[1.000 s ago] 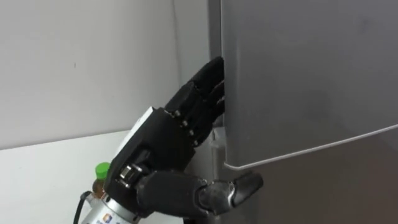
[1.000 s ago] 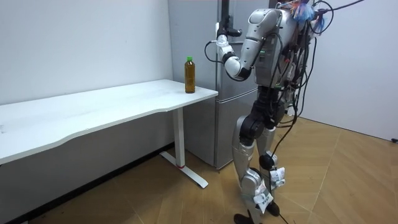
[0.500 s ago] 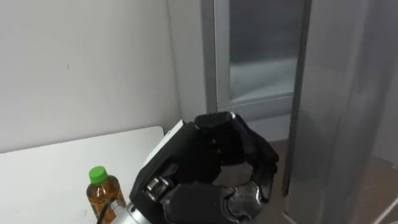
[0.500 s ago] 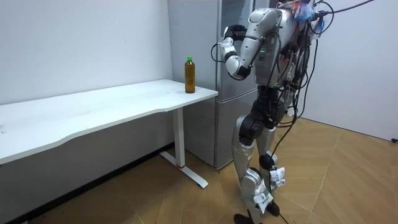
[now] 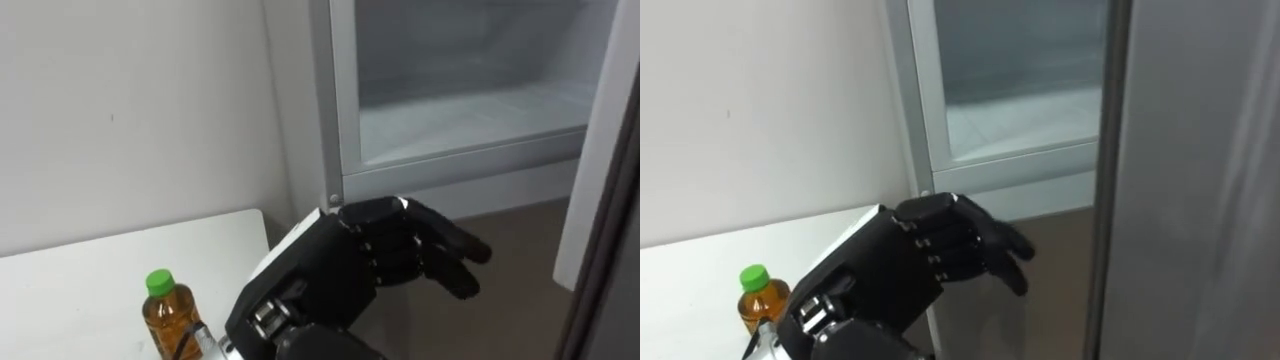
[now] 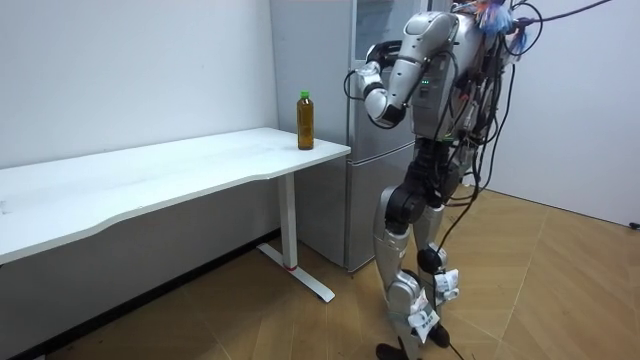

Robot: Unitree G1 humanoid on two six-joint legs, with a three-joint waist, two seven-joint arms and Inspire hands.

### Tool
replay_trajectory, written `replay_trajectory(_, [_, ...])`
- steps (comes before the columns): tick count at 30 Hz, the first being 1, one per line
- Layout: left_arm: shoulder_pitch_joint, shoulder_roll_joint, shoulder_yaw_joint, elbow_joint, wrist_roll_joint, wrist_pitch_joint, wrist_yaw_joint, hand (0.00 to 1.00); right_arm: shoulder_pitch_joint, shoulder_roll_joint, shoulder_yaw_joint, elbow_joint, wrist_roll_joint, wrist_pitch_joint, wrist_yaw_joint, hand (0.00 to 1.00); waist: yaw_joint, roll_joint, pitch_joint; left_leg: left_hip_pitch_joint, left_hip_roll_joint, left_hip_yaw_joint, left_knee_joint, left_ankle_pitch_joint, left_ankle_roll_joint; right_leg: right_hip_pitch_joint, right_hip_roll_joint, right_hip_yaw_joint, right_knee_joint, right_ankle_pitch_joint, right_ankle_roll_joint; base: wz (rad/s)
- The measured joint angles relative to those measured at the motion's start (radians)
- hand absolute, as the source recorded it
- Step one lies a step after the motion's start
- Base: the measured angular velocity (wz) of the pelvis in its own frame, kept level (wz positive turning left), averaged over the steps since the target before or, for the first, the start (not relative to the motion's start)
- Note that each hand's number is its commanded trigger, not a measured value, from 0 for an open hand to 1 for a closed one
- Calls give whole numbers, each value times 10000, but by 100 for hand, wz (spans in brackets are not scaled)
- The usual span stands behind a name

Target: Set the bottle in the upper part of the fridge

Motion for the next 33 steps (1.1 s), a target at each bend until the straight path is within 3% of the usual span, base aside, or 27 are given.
replay_trajectory(14, [26, 165, -411, 65, 3, 1, -32, 0, -37, 3, 58, -14, 3, -7, 17, 0, -40, -89, 53, -14, 13, 149, -18, 0, 0, -159, 45, 311, -5, 1, -2, -6])
replay_trajectory(19, [18, 173, -414, 62, 19, 1, -331, 0, -54, 6, 24, -43, 3, -8, 139, 0, -173, -101, 43, 16, 127, 509, -20, -1, -1, -255, 77, 570, 13, 29, -28, -19])
replay_trajectory(24, [13, 147, -538, 58, 13, 1, -468, 0, -47, 9, 8, -45, 14, -12, 309, 0, -323, -98, 32, 195, 171, 1184, -26, -1, -2, -336, 163, 1118, 18, 99, -87, -35])
replay_trajectory(27, [-11, 172, -701, 62, 5, 1, -471, 0, -140, 14, 7, -62, 82, -10, 394, 0, -658, -86, 25, 263, 203, 1266, -105, -2, -2, -358, 236, 1258, 13, 122, -106, -15])
replay_trajectory(33, [-362, 222, -1126, 200, -6, 2, -470, 0, -116, -63, 14, -56, 386, -6, 392, 0, -874, -33, 13, 317, 361, 1768, -96, -12, -20, -491, 318, 1707, 2, 216, -165, -24])
